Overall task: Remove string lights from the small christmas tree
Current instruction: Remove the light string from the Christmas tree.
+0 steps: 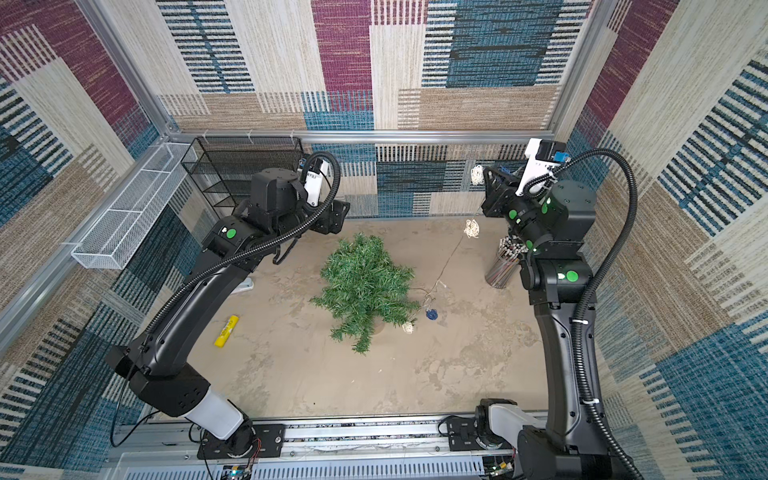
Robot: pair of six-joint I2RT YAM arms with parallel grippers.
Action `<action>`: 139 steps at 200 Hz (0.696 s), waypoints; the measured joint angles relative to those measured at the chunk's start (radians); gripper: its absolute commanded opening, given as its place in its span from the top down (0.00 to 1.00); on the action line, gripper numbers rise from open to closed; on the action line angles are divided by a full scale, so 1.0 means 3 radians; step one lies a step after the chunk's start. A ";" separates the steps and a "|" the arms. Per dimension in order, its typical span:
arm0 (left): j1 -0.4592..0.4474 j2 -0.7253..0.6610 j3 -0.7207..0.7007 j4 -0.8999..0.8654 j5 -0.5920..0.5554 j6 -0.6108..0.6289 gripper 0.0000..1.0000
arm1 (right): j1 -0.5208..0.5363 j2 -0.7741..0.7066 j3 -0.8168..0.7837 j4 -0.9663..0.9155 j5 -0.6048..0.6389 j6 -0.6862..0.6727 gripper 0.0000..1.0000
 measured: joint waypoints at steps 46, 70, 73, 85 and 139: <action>0.0005 -0.0141 -0.0161 -0.0028 0.0121 0.0134 0.15 | 0.0351 0.0047 0.0155 0.0268 -0.0179 0.0266 1.00; 0.0008 -0.0231 -0.0314 -0.0034 0.0273 0.0187 0.15 | 0.0551 0.0150 0.0285 0.0299 -0.0150 0.0287 1.00; 0.0008 -0.0243 -0.0327 -0.0038 0.0287 0.0189 0.15 | 0.0558 0.0165 0.0296 0.0300 -0.0140 0.0286 1.00; 0.0009 -0.0285 -0.0369 -0.0043 0.0360 0.0212 0.14 | 0.0561 0.0239 0.0355 0.0298 -0.0058 0.0247 1.00; 0.0013 -0.0389 -0.0415 -0.0089 0.0627 0.0314 0.14 | 0.0216 0.0896 0.0898 0.0317 0.0123 0.0027 1.00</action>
